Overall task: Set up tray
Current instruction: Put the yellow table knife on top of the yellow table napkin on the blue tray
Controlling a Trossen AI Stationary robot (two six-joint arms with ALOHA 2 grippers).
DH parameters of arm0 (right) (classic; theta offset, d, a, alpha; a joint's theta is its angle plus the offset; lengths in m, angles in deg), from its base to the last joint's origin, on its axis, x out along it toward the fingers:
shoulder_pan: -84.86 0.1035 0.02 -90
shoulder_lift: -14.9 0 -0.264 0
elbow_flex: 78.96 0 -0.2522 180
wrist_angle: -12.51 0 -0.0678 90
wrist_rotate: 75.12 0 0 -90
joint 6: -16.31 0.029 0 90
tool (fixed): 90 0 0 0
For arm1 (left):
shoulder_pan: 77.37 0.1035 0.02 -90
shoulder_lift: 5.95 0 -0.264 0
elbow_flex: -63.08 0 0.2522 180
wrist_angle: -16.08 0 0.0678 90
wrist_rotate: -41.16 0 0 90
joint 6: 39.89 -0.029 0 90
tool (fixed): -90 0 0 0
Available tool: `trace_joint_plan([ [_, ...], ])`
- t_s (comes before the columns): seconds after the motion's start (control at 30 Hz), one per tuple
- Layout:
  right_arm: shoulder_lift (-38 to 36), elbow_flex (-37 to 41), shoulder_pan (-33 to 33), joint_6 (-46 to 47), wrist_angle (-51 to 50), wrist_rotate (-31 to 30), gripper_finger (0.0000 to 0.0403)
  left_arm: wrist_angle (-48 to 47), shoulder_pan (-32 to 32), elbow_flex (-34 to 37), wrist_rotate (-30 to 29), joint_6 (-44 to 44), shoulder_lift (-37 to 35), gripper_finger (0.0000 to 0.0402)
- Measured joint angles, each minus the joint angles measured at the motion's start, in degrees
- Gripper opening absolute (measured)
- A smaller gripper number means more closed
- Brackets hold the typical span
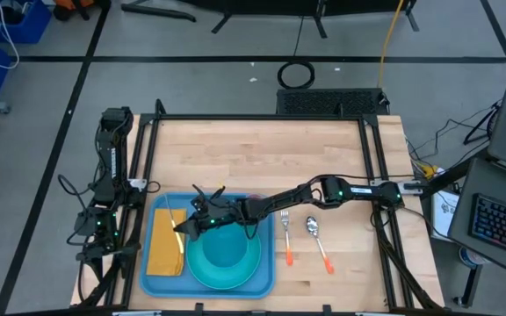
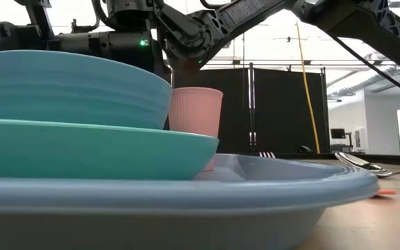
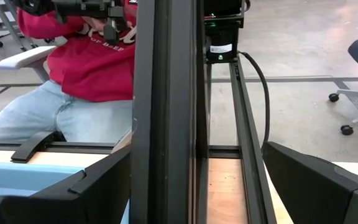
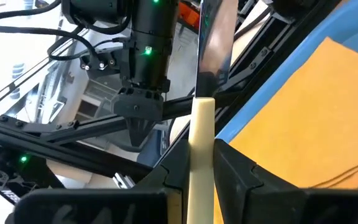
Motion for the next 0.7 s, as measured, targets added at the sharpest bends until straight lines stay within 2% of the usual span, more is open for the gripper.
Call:
trace_joint_plan([
  [0.33, 0.0, 0.0, 0.1, -0.1, -3.2, -3.0, 0.0043, 0.0, 0.0, 0.0, 0.0, 0.0, 0.0, 0.0351],
  [0.7, 0.4, 0.0, 0.4, 0.1, -3.5, -2.8, 0.0043, 0.0, 0.0, 0.0, 0.0, 0.0, 0.0, 0.0351],
])
